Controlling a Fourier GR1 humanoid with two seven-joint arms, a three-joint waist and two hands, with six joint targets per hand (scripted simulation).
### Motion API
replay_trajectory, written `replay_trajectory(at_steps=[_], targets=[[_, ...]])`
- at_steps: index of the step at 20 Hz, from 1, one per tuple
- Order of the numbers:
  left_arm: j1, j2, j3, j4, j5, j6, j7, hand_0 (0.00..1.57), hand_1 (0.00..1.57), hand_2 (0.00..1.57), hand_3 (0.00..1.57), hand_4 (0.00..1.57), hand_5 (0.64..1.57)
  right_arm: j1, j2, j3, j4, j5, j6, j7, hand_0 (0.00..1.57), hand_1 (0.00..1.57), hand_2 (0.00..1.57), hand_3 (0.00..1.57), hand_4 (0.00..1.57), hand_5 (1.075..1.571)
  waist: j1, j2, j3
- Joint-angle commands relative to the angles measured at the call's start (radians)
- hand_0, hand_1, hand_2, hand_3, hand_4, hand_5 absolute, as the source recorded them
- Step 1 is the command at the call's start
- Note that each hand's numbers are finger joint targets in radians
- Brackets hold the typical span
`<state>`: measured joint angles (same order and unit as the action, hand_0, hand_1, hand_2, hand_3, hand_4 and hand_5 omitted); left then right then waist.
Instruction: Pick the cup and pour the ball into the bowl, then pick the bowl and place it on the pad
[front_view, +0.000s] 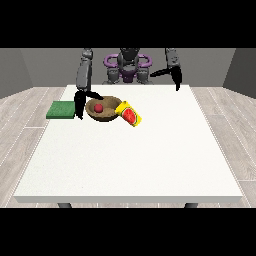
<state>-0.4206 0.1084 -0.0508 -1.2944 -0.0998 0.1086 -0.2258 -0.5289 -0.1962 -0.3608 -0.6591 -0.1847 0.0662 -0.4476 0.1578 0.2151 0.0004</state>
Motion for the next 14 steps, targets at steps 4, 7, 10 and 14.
replay_trajectory(at_steps=[4, 7, 10, 14], targets=[[0.004, -0.003, 0.01, -0.032, -0.011, -0.004, 0.003, 0.0, 0.0, 0.0, 0.0, 0.0, 1.566, -0.068, 0.059, 0.015, 0.1, 0.002, -0.057, -0.068, 0.0, 0.0, 0.0, 0.0, 0.14, 1.565, -0.002, 0.025, 0.0001], [-0.004, 0.042, 0.033, -0.082, 0.021, -0.043, 0.011, 0.0, 0.0, 0.0, 0.0, 0.0, 1.569, 0.011, 0.004, -0.062, 0.167, -0.036, -0.114, 0.026, 0.78, 0.78, 0.39, 0.0, 0.44, 1.533, 0.037, 0.069, 0.0004], [-0.061, 0.034, 0.004, -0.114, 0.026, -0.073, 0.023, 0.0, 0.0, 0.0, 0.0, 0.47, 1.564, 0.05, -0.049, 0.033, 0.186, 0.124, -0.266, 0.021, 1.57, 1.57, 1.57, 1.09, 0.85, 1.505, 0.09, 0.108, -0.0019], [-0.052, 0.003, -0.027, -0.09, 0.017, -0.071, 0.047, 0.0, 0.0, 0.0, 0.0, 0.66, 1.531, 0.06, -0.06, 0.097, 0.171, 0.235, -0.458, 0.07, 1.57, 1.57, 1.57, 1.56, 0.94, 1.558, 0.119, 0.056, -0.0045]])
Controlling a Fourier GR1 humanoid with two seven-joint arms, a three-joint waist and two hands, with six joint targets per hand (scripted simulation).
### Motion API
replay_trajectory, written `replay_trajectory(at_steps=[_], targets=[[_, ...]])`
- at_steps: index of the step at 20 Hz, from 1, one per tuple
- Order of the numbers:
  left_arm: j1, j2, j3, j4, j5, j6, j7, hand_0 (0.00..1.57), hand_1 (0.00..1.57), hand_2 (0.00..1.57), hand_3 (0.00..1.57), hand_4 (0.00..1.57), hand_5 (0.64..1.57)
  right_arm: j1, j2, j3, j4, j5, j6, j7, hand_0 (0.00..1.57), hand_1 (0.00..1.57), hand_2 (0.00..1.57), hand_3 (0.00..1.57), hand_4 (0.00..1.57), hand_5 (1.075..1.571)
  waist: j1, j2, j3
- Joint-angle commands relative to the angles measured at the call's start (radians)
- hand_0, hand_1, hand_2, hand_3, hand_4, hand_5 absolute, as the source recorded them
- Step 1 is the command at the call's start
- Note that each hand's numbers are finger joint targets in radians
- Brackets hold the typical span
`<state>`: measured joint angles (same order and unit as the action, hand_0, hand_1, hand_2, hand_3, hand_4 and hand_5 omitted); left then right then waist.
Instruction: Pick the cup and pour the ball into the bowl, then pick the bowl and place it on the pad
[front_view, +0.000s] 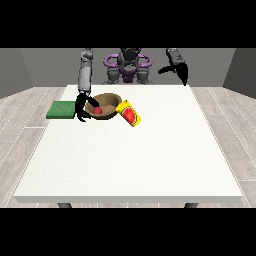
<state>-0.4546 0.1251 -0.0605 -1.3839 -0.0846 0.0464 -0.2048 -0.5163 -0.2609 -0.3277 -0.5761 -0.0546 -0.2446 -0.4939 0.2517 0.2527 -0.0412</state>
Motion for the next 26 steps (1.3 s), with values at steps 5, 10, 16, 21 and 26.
replay_trajectory(at_steps=[5, 10, 16, 21, 26], targets=[[0.07, -0.016, 0.018, 0.082, 0.036, -0.024, -0.007, 0.0, 0.0, 0.0, 0.0, 0.93, 1.436, 0.011, -0.006, 0.112, 0.067, 0.147, -0.206, 0.326, 1.57, 1.57, 1.57, 1.18, 0.89, 1.567, 0.003, -0.121, 0.0375], [0.115, 0.079, 0.14, 0.227, 0.083, -0.063, -0.026, 0.0, 0.0, 0.0, 0.0, 0.99, 1.419, -0.079, -0.02, 0.213, 0.021, 0.208, -0.143, 0.617, 1.57, 1.57, 1.57, 0.97, 0.82, 1.564, -0.13, -0.287, 0.0383], [0.191, 0.065, 0.147, 0.246, 0.079, -0.056, -0.044, 0.0, 0.0, 0.0, 0.0, 1.0, 1.407, -0.135, -0.076, 0.216, -0.069, 0.191, -0.035, 0.755, 1.57, 1.57, 1.57, 0.74, 0.81, 1.567, -0.204, -0.348, 0.0408], [0.197, 0.047, 0.151, 0.229, 0.068, -0.034, -0.097, 0.0, 0.0, 0.0, 0.0, 1.02, 1.424, -0.1, -0.148, 0.144, -0.113, 0.131, 0.03, 0.703, 1.57, 1.57, 1.57, 0.75, 0.79, 1.57, -0.209, -0.256, 0.0412], [0.179, 0.07, 0.185, 0.231, 0.096, -0.067, -0.106, 0.0, 0.0, 0.0, 0.0, 1.15, 1.463, -0.051, -0.193, 0.133, -0.148, 0.134, 0.078, 0.677, 1.57, 1.57, 1.57, 0.68, 0.79, 1.57, -0.212, -0.228, 0.0412]])
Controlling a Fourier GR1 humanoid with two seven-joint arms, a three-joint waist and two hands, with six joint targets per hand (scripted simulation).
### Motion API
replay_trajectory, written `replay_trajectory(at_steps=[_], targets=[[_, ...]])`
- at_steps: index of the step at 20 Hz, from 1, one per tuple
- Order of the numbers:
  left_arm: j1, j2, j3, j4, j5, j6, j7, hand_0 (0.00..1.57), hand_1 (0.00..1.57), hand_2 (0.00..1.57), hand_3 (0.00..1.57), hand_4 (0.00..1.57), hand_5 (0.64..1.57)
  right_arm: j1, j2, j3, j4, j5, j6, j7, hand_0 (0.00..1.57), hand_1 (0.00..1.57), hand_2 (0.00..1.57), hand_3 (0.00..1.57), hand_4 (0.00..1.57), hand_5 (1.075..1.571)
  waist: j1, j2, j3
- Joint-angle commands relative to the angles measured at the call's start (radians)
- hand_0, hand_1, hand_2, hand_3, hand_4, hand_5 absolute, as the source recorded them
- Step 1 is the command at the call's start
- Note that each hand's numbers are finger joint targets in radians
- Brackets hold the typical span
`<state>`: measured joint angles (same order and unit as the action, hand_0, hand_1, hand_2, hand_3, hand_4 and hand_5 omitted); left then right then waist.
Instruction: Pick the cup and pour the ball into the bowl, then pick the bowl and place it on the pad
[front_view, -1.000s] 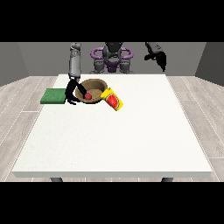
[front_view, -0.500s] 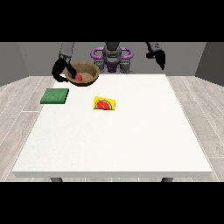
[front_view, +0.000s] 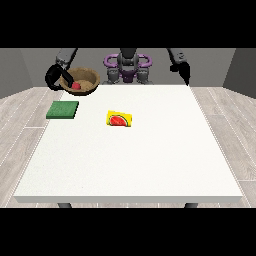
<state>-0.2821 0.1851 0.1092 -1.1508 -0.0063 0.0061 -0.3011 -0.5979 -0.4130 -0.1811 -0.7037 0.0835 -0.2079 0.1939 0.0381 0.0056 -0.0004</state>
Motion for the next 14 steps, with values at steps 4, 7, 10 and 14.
replay_trajectory(at_steps=[4, 7, 10, 14], targets=[[-0.024, 0.165, 0.151, -0.046, 0.151, -0.161, -0.014, 0.0, 0.0, 0.0, 0.0, 1.31, 1.525, 0.077, -0.169, -0.096, 0.035, -0.041, 0.09, -0.139, 1.57, 1.57, 1.57, 0.0, 0.91, 1.571, 0.061, 0.08, 0.0014], [-0.063, 0.325, 0.28, 0.022, 0.246, -0.274, -0.017, 0.0, 0.0, 0.0, 0.0, 1.31, 1.567, 0.072, -0.165, -0.132, 0.029, -0.068, 0.073, -0.18, 1.57, 1.57, 1.57, 0.0, 0.87, 1.571, 0.069, 0.144, 0.0011], [-0.109, 0.406, 0.358, 0.094, 0.283, -0.305, -0.063, 0.0, 0.0, 0.0, 0.0, 1.28, 1.571, 0.044, -0.17, -0.129, 0.013, -0.059, 0.062, -0.212, 1.57, 1.57, 1.57, 0.0, 0.82, 1.57, 0.055, 0.215, 0.0003], [-0.087, 0.504, 0.43, 0.221, 0.336, -0.426, -0.114, 0.0, 0.0, 0.0, 0.0, 1.23, 1.566, 0.055, -0.159, -0.143, 0.003, -0.078, 0.066, -0.204, 1.57, 1.57, 1.57, 0.0, 0.79, 1.567, 0.038, 0.215, -0.0001]])
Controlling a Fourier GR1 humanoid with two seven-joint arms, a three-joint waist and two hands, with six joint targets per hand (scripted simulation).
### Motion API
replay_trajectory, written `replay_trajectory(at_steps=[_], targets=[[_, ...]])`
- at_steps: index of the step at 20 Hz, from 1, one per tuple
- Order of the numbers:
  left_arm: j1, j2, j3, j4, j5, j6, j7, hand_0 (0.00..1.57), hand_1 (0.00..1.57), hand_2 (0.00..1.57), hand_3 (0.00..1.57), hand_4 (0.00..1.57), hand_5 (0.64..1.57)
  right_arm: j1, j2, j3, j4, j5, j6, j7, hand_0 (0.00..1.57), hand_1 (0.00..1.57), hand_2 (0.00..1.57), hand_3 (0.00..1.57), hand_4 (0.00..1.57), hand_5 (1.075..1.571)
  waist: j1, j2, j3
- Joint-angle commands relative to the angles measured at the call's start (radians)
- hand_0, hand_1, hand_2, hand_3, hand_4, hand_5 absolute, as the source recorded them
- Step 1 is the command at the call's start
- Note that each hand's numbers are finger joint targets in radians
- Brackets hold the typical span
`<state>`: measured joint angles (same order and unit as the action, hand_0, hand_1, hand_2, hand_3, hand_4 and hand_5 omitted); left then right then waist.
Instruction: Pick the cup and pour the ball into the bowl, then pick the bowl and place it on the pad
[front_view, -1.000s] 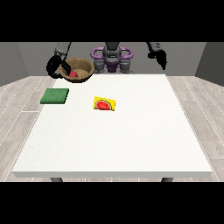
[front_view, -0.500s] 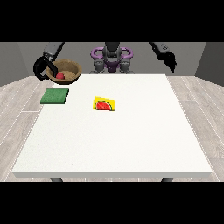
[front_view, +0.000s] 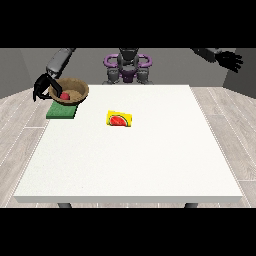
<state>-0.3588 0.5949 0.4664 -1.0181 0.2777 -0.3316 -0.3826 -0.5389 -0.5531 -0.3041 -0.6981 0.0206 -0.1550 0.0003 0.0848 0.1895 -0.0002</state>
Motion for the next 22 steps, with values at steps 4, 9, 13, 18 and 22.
replay_trajectory(at_steps=[4, 9, 13, 18, 22], targets=[[0.027, 0.097, 0.066, 0.128, 0.026, -0.098, -0.071, 0.0, 0.0, 0.0, 0.0, 1.19, 1.557, 0.011, 0.0, -0.022, 0.008, -0.012, -0.014, -0.02, 1.57, 1.57, 1.57, 0.0, 0.69, 1.567, -0.011, -0.001, -0.0001], [-0.034, 0.116, 0.077, 0.1, 0.051, -0.084, -0.053, 0.0, 0.0, 0.0, 0.0, 1.18, 1.552, -0.046, -0.1, -0.077, 0.1, -0.021, -0.024, 0.007, 1.09, 1.09, 1.23, 1.16, 0.0, 1.523, 0.007, 0.089, 0.0003], [-0.023, 0.077, 0.044, 0.008, 0.044, -0.057, -0.037, 0.0, 0.0, 0.0, 0.0, 1.18, 1.552, -0.069, -0.097, -0.099, 0.169, -0.048, 0.028, -0.057, 0.32, 0.32, 0.48, 0.73, 0.0, 1.495, 0.033, 0.108, 0.0012], [-0.029, 0.026, -0.033, -0.068, 0.026, -0.021, 0.092, 0.0, 0.0, 0.0, 0.0, 1.08, 1.567, -0.082, -0.087, -0.06, 0.181, -0.02, 0.034, 0.008, 0.0, 0.0, 0.0, 0.12, 0.0, 1.369, 0.017, -0.018, 0.0015], [-0.011, -0.132, -0.16, -0.173, -0.019, 0.072, 0.2, 0.0, 0.0, 0.0, 0.0, 0.9, 1.559, -0.105, -0.113, -0.03, 0.185, 0.001, 0.065, 0.101, 0.0, 0.0, 0.0, 0.0, 0.0, 1.356, 0.024, -0.175, 0.0013]])
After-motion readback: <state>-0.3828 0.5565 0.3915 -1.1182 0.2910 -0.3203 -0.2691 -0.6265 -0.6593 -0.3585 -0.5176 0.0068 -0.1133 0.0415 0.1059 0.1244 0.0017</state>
